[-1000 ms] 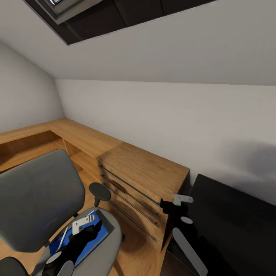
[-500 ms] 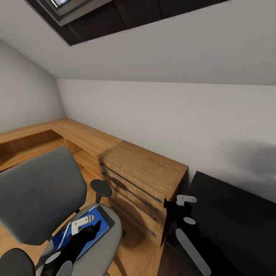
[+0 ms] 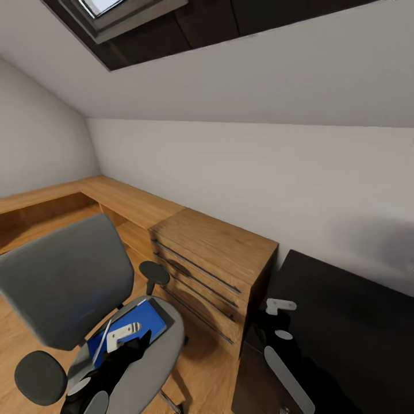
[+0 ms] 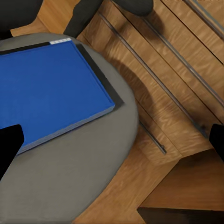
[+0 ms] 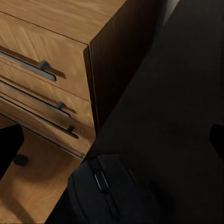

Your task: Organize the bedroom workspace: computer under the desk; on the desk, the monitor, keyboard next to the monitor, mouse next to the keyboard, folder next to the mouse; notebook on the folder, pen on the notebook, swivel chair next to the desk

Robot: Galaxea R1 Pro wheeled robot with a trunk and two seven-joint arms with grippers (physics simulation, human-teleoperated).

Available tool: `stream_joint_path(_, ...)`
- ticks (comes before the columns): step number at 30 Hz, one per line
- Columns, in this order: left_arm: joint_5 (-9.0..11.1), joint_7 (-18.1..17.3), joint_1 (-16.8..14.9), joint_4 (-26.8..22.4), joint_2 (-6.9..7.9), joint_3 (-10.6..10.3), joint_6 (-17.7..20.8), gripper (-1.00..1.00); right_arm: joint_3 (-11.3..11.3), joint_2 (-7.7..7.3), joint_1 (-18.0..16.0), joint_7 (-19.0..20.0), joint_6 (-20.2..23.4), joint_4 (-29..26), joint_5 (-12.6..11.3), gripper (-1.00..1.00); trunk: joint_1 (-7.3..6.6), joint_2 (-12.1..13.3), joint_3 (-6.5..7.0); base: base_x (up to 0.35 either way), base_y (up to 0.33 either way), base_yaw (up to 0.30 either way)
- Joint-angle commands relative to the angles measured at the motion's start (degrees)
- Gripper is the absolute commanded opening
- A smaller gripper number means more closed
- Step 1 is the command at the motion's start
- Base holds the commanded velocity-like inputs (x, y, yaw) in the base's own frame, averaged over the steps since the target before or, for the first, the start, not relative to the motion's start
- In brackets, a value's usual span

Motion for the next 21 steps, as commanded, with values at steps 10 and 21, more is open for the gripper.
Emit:
stream_joint_path(10,0.59,0.62,-0.05,-0.1,0.01,1.16,-0.05,1.0,-0.13,0.01,-0.16,-0.27,0.55,2.39,-0.33,1.0,0.0,-0.04,-0.06,-0.006,0.0,0.0)
stream_joint_path(21,0.69,0.63,-0.05,-0.1,-0.11,2.49,-0.06,1.0,-0.18,0.08,-0.16,-0.3,0.91,2.61,-0.41,1.0,0.0,-0.04,-0.06,0.0,0.0,0.0)
